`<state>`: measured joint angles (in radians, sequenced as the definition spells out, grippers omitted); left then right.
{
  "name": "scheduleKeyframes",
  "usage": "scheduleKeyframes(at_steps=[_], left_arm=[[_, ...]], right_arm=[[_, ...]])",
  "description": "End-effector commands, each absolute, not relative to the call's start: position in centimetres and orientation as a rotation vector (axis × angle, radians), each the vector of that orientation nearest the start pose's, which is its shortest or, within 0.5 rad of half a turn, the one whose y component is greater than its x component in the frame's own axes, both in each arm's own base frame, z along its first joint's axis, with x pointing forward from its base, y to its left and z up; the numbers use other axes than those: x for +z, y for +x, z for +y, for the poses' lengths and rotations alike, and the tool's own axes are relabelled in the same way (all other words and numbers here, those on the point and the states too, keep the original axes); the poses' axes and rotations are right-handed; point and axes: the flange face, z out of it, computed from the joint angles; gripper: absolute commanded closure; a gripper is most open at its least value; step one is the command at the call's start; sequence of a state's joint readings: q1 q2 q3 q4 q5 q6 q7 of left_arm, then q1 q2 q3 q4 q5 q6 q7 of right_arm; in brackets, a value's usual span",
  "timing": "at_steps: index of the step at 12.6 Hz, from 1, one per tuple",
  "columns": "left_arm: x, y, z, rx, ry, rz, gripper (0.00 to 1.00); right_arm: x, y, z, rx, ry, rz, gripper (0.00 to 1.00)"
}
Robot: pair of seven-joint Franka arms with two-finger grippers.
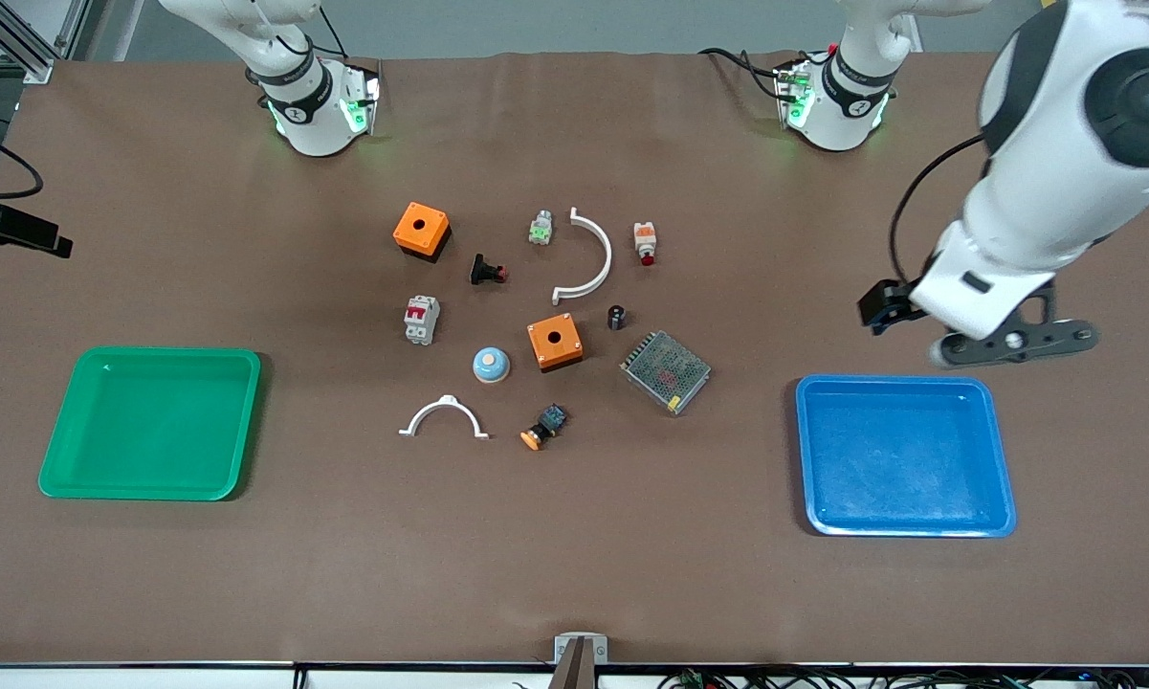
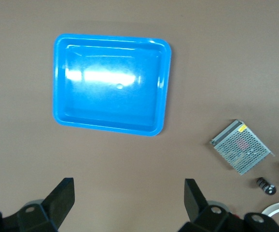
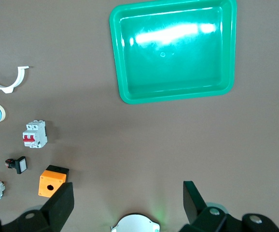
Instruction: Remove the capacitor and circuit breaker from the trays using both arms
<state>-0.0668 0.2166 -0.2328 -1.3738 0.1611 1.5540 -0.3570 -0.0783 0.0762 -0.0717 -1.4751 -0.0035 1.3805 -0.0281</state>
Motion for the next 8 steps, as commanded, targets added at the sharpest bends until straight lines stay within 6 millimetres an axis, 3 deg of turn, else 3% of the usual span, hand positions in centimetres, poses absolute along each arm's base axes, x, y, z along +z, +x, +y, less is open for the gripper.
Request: scheduleKeyframes(at_steps=[1, 2, 4, 8], left_arm=[[62.3, 57.9, -12.7, -0.006, -3.049, -0.048, 0.00], [63.5, 57.0, -12.2, -0.030, -3.050, -0.017, 0.00], [63.9, 55.5, -11.0, -0.009, -3.047, 0.048, 0.00], [64.6, 52.3, -8.6, 0.010, -3.122, -0.001, 0.00]], right_arm=[[61.5, 55.7, -7.5, 0.286, -3.130, 0.191, 0.00], [61.9, 55.5, -7.5, 0.269, -3.118, 0.192, 0.00], [62.3, 55.1, -7.4, 0.267, -3.109, 0.197, 0.00], [63.3, 54.4, -6.1, 0.245, -3.075, 0.195, 0.00]])
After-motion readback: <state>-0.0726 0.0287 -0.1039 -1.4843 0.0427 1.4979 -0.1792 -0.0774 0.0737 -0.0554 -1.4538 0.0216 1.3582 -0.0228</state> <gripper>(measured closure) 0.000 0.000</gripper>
